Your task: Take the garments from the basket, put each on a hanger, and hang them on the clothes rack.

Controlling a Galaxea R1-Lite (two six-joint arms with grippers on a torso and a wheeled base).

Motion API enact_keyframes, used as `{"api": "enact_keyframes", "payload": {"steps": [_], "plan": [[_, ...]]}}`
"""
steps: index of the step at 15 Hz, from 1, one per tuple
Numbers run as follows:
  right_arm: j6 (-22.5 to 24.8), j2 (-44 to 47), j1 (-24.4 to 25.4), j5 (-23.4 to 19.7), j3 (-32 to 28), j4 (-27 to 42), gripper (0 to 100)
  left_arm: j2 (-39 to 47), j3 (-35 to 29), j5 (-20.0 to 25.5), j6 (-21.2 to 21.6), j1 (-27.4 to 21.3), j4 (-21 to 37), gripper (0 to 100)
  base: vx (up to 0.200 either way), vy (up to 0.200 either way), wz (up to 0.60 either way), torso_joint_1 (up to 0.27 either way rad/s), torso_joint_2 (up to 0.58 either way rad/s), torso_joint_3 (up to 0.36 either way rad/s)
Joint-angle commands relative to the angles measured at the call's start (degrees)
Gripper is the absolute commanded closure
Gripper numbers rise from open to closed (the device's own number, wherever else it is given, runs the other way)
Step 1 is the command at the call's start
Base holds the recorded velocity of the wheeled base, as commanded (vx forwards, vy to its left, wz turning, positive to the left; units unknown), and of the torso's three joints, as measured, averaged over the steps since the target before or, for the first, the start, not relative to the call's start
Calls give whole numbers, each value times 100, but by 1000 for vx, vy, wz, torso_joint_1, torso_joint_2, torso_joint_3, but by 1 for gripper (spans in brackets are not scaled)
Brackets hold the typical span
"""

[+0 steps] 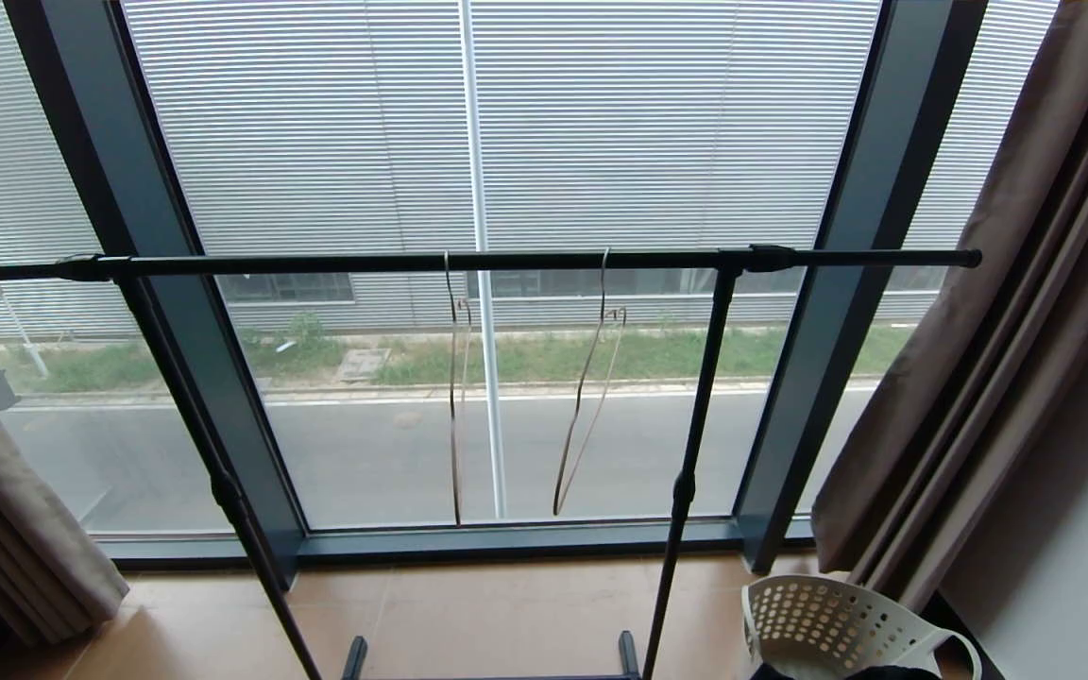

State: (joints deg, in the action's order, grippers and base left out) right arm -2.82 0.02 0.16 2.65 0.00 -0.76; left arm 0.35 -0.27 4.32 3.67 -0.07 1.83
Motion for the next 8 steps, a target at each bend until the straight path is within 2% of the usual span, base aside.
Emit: {"api": "enact_keyframes", "payload": {"steps": [1, 8], "plan": [[-8, -2, 2, -1, 0, -4, 0, 0, 0, -1, 2, -1, 2, 0, 0, 0, 0, 0, 0, 0], [27, -2, 2, 8, 0, -4, 0, 0, 0, -1, 2, 7, 2, 0, 0, 0, 0, 0, 0, 0]]}}
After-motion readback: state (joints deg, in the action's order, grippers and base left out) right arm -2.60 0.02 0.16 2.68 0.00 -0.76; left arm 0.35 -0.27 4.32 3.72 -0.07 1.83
